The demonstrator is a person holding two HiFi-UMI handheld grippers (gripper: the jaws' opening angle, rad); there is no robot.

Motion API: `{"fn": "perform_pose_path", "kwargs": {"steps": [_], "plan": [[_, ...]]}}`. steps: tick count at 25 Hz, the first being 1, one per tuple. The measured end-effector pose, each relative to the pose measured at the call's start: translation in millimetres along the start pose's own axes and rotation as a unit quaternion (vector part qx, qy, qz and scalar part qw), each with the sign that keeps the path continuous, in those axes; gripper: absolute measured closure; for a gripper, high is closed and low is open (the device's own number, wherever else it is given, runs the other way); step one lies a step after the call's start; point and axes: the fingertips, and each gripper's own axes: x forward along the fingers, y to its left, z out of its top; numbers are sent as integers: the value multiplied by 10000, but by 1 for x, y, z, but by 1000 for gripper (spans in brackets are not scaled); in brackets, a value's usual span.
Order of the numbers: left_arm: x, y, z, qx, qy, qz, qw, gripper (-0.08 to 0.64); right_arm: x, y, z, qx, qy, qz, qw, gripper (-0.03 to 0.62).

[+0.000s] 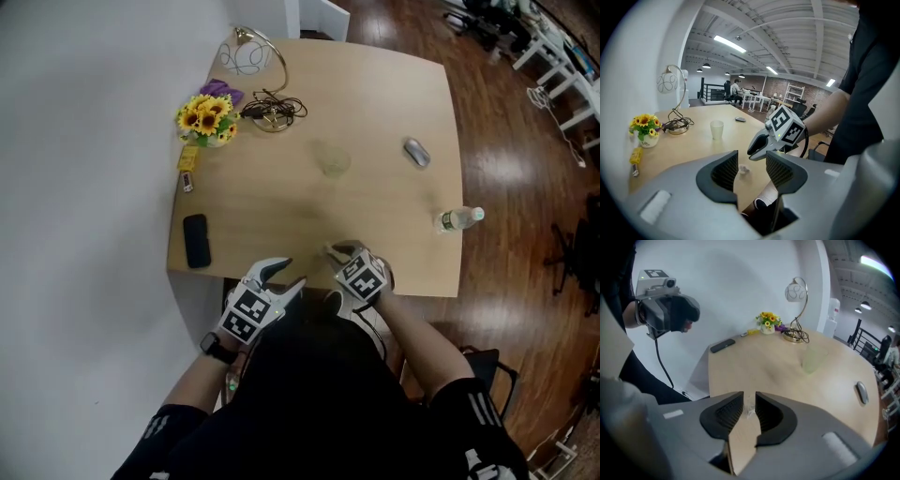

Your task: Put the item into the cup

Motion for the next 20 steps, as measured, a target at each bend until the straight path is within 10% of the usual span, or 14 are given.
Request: {"fn": "perform_pose_path", "kwargs": {"steps": [14, 20], "plan": [[-6, 16, -7, -69, 101, 10, 9999, 379, 55, -4, -35, -228, 933, 192, 9952, 486], [-7, 24, -5, -109, 81, 61, 9999, 379, 47, -7, -24, -268, 735, 79, 9969, 583]]}}
